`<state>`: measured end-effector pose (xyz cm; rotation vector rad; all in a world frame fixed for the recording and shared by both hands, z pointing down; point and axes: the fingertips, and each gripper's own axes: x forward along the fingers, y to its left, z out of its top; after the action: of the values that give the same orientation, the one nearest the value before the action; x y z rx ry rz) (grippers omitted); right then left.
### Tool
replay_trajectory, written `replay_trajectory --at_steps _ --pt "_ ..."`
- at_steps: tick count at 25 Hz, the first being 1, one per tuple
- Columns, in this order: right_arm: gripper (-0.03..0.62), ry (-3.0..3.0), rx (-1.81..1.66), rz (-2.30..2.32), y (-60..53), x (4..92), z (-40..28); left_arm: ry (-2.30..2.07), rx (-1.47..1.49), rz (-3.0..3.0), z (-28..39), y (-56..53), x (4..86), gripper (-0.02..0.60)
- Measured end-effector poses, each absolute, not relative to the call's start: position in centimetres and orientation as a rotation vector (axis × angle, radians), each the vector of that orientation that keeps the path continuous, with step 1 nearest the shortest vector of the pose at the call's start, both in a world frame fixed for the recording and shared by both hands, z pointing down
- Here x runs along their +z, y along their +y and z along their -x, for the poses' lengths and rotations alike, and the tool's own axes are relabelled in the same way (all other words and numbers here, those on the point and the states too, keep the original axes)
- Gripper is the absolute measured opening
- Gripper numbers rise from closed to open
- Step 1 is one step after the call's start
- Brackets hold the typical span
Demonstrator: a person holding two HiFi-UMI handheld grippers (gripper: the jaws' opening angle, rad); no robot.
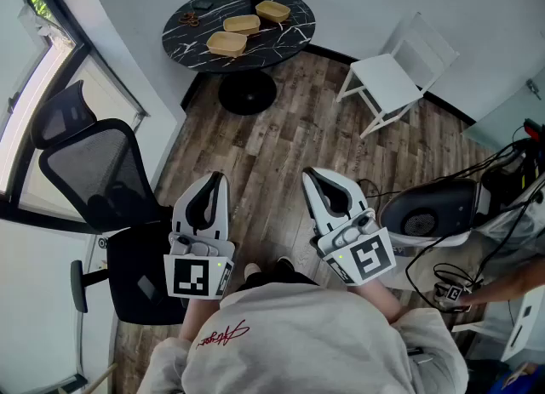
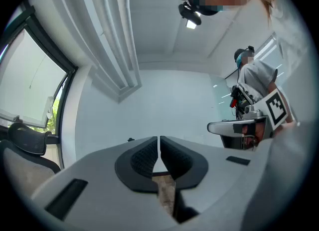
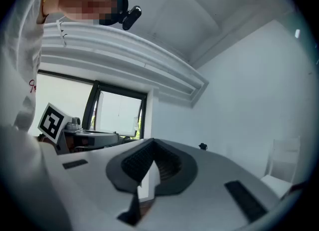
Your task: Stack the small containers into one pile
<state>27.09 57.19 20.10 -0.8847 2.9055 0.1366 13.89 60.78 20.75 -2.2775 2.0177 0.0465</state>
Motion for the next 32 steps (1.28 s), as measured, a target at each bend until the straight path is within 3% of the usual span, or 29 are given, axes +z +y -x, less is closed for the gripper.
replay_trajectory --at_steps 32 --pt "0.012 2.898 0.082 0.827 52.5 21.6 -31.2 2.074 0.038 2.231 -17.9 57.0 22.0 0.026"
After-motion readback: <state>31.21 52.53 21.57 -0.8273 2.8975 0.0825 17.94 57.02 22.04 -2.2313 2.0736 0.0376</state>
